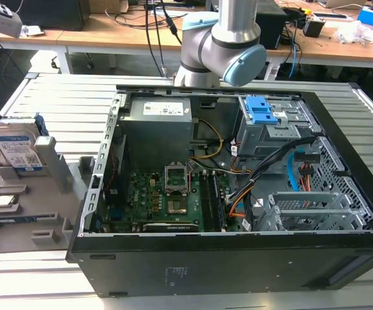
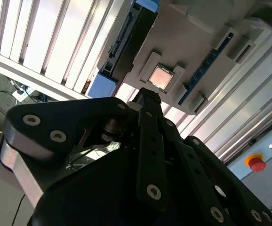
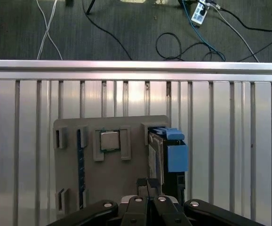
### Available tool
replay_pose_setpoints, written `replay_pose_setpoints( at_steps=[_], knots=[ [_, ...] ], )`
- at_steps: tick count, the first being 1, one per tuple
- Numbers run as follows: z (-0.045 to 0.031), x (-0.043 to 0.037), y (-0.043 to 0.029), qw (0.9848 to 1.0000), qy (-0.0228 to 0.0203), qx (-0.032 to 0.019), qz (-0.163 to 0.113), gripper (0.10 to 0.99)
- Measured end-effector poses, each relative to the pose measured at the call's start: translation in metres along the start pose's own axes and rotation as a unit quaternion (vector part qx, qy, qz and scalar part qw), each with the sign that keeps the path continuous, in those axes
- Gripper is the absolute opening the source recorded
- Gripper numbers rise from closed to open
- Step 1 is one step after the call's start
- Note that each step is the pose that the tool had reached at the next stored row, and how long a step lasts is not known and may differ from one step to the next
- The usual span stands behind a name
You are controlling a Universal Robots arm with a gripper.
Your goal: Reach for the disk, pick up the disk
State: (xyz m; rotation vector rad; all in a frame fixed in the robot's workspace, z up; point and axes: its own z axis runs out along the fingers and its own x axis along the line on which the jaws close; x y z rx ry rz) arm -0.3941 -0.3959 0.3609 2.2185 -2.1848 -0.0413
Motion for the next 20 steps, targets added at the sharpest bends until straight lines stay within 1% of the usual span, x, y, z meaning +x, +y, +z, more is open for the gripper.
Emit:
replay_pose_setpoints(
  at_steps=[9,20],
  knots=[
    [0.0000,0.0000,0.0000,0.9996,0.0010,0.0000,-0.027,0.106],
    [0.0000,0.0000,0.0000,0.9978,0.0025,0.0000,-0.067,0.106]
  ],
)
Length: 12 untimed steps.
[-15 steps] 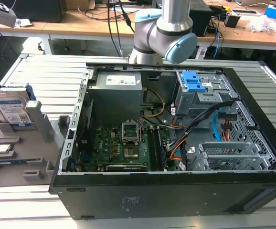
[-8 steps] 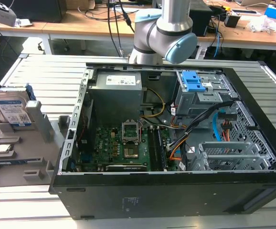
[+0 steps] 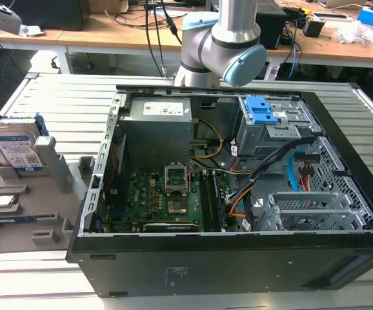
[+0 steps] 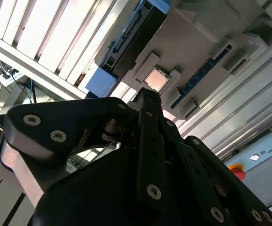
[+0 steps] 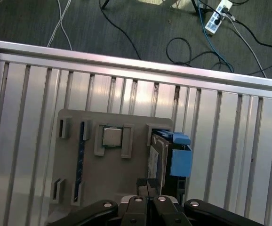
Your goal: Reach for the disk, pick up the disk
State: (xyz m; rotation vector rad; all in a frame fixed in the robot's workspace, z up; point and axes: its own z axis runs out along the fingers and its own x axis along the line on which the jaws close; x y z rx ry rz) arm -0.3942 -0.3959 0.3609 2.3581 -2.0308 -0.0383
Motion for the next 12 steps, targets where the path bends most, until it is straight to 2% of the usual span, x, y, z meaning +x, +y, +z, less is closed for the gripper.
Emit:
replay_pose_setpoints(
  at_steps=[12],
  knots=[
    [0.0000,0.0000,0.0000,0.9992,0.0015,0.0000,-0.040,0.106]
  ],
)
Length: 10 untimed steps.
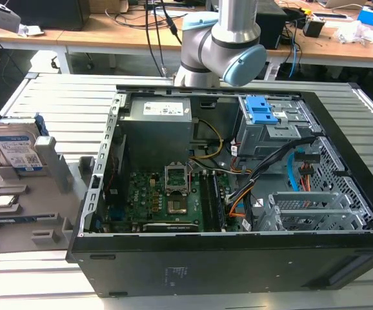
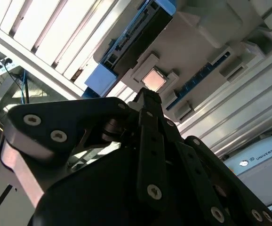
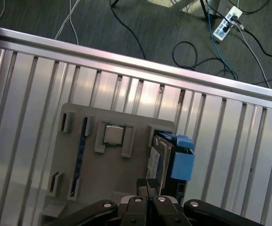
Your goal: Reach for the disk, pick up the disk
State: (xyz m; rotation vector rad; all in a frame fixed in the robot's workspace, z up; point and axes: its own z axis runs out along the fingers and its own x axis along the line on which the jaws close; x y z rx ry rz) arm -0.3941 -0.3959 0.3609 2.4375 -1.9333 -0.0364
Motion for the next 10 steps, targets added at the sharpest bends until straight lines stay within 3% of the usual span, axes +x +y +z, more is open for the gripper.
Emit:
replay_pose_setpoints(
  at_steps=[10],
  knots=[
    [0.0000,0.0000,0.0000,0.9993,0.0014,0.0000,-0.037,0.106]
  ],
)
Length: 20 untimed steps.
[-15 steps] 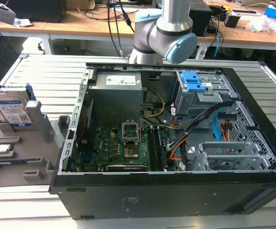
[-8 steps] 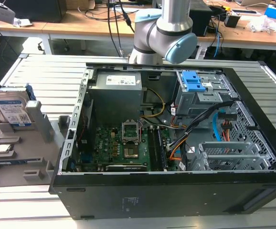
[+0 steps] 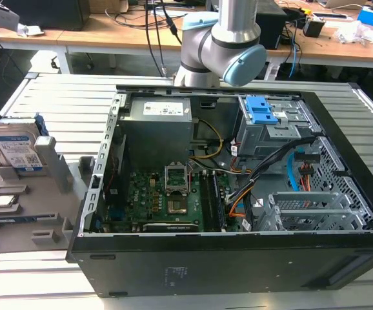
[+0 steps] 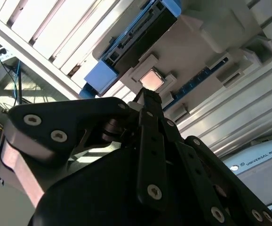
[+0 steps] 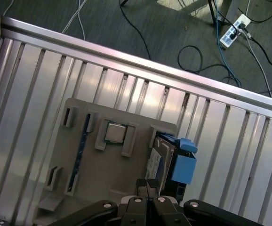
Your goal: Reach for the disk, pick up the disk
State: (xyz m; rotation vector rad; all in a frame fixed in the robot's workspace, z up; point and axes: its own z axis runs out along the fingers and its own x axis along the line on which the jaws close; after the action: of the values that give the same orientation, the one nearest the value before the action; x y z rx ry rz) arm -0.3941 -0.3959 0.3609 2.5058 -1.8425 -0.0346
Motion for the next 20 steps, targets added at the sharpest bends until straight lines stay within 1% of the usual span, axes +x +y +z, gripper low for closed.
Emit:
replay_pose_setpoints(
  at_steps=[3,8,9,11,12,14,17,18,19,20],
  knots=[
    [0.0000,0.0000,0.0000,1.0000,0.0003,0.0000,-0.008,0.106],
    [0.0000,0.0000,0.0000,1.0000,0.0003,0.0000,-0.005,0.106],
    [0.0000,-0.0001,0.0000,0.9999,-0.0005,-0.0001,0.014,0.106],
    [0.0003,0.0000,0.0000,0.9992,-0.0015,0.0000,0.040,0.106],
    [0.0003,0.0000,0.0000,0.9988,-0.0018,0.0000,0.048,0.106],
    [0.0005,0.0000,0.0000,0.9970,-0.0029,-0.0001,0.077,0.106],
    [0.0006,0.0000,0.0000,0.9951,-0.0037,-0.0001,0.099,0.106],
    [0.0006,0.0000,0.0000,0.9939,-0.0041,-0.0001,0.110,0.106],
    [0.0007,0.0000,0.0000,0.9924,-0.0044,-0.0001,0.123,0.106],
    [0.0007,0.0000,0.0000,0.9916,-0.0045,-0.0002,0.129,0.106]
  ],
)
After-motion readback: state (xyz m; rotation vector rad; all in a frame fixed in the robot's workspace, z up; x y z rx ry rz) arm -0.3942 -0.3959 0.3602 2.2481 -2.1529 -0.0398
